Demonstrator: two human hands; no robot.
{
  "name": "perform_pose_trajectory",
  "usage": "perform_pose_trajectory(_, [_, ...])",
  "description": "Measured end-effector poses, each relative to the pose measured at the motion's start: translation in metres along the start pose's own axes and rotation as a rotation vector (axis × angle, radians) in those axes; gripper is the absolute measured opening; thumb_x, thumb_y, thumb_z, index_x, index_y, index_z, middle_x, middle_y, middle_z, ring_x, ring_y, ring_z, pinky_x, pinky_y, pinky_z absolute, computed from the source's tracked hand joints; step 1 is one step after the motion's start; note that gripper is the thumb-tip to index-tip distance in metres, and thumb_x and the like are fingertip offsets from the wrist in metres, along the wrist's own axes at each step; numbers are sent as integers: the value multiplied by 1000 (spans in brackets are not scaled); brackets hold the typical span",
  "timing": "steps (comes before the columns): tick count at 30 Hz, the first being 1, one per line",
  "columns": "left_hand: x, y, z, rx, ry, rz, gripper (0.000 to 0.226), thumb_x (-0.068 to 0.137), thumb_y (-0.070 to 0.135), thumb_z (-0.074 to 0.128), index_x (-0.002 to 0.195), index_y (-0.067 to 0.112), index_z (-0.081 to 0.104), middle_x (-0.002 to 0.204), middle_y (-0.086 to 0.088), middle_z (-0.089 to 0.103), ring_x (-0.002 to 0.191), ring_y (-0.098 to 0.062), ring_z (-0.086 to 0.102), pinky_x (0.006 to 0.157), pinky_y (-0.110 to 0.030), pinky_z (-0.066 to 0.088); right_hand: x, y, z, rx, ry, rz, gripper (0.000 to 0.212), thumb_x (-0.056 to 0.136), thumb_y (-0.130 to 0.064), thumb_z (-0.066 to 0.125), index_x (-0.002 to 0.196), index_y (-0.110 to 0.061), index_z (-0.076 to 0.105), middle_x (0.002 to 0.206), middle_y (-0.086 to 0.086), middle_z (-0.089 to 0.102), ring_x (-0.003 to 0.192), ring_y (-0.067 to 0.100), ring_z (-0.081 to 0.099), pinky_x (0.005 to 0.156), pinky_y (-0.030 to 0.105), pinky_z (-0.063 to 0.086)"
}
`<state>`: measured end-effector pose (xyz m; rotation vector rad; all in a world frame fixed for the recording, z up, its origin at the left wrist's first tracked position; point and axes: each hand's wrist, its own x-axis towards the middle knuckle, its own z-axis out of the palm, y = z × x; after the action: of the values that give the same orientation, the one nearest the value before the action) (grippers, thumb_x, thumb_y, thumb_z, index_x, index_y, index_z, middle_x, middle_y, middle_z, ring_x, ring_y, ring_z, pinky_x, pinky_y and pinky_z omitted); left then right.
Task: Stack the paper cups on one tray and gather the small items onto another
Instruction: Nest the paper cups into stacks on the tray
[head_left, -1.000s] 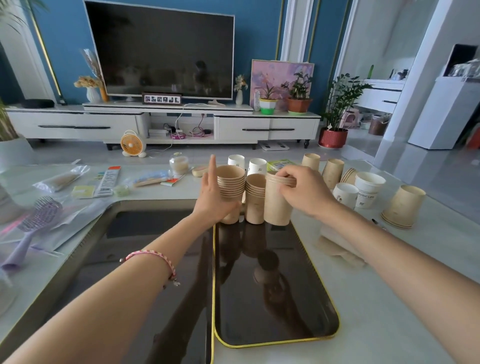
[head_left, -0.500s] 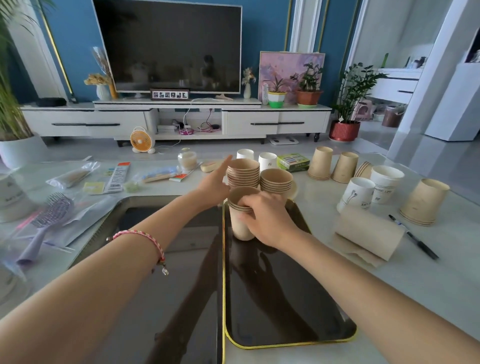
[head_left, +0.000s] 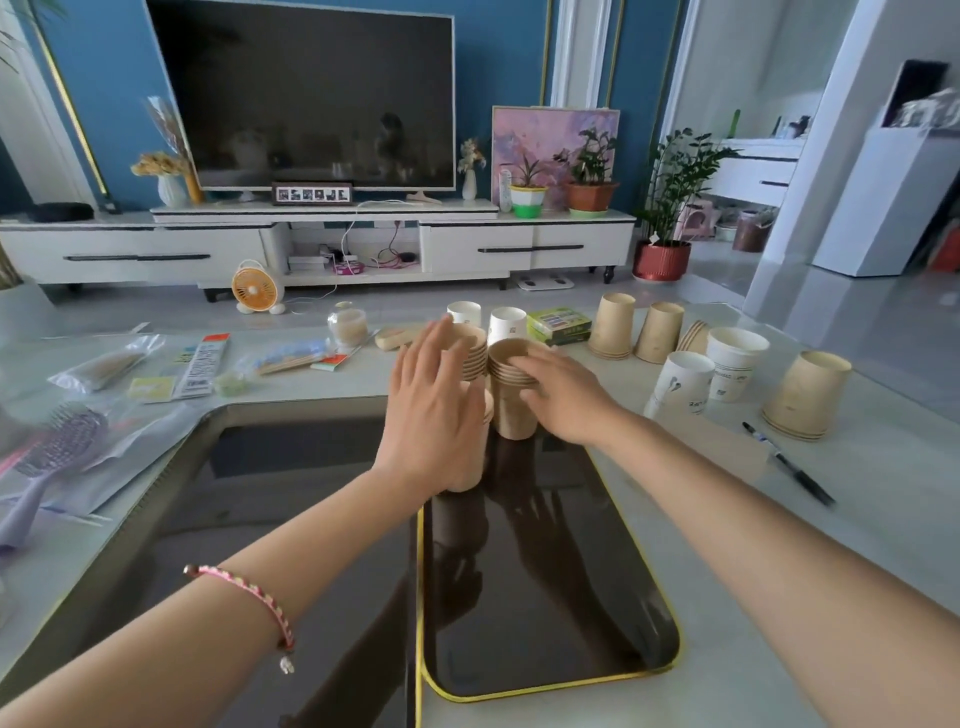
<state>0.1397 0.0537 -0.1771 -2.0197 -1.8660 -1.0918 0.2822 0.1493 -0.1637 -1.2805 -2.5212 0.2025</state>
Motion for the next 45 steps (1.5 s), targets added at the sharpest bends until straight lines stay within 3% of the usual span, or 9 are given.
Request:
perform_pose_trajectory(6, [20,56,14,17,-66,297,45,92,31,32,127,8,51,144,-10,42,138,-27,32,113,-46,24,-21,43,-36,300,347,153,47,90,-12,48,137,-12,43,145,4,43,135,20,37,110,32,29])
perform_pose_trajectory(11, [37,112,41,-91,-113,300,52,92,38,27,130,9,47,144,-7,42,139,-23,31,111,-36,24,-64,147,-75,335,838,612,46,81,0,52,127,-6,49,131,15,51,123,32,46,103,39,37])
perform_pose_trajectory(14, [48,130,62,-138,-186,264,46,96,34,31,134,12,43,147,-3,38,140,-18,26,112,-30,21,-81,203,-80,279,660,853,69,79,-10,65,140,-8,31,140,19,39,128,37,39,103,44,37])
perform_pose_trajectory(18, [66,149,89,-191,-244,187,38,97,23,39,135,17,41,149,1,33,140,-15,24,113,-30,21,-74,252,-80,278,434,793,100,76,-22,74,150,-18,6,155,14,13,140,33,23,113,45,25])
perform_pose_trajectory(27, [81,171,124,-565,-240,-183,33,94,19,46,127,19,48,129,2,50,109,-18,50,84,-20,34,-57,269,-90,141,359,729,52,82,-22,61,132,-16,46,133,16,40,116,35,51,96,37,42])
perform_pose_trajectory(32, [110,193,129,-1092,-277,-499,72,79,50,63,134,11,37,128,0,52,119,-17,50,100,-32,40,-67,231,-139,771,778,577,35,77,-24,69,109,-14,61,113,11,54,99,25,58,82,44,56])
perform_pose_trajectory(37, [150,193,133,-1497,-203,-727,81,70,51,71,127,6,36,121,-9,58,109,-22,60,80,-30,50,-33,182,-137,1305,313,339,13,88,-16,60,99,-8,61,94,10,61,84,23,63,75,39,58])
perform_pose_trajectory(41, [174,158,140,-1373,37,-788,65,75,27,74,126,12,36,121,-11,55,104,-25,60,78,-37,55,-3,200,-122,1110,242,358,18,89,-26,60,99,-12,63,93,7,64,84,21,61,80,34,51])
perform_pose_trajectory(45, [186,132,147,-985,94,-566,81,75,17,73,137,29,23,126,-4,47,106,-21,53,91,-40,50,49,250,-114,283,368,418,29,89,-20,58,115,-8,59,116,7,60,107,21,56,90,30,42])
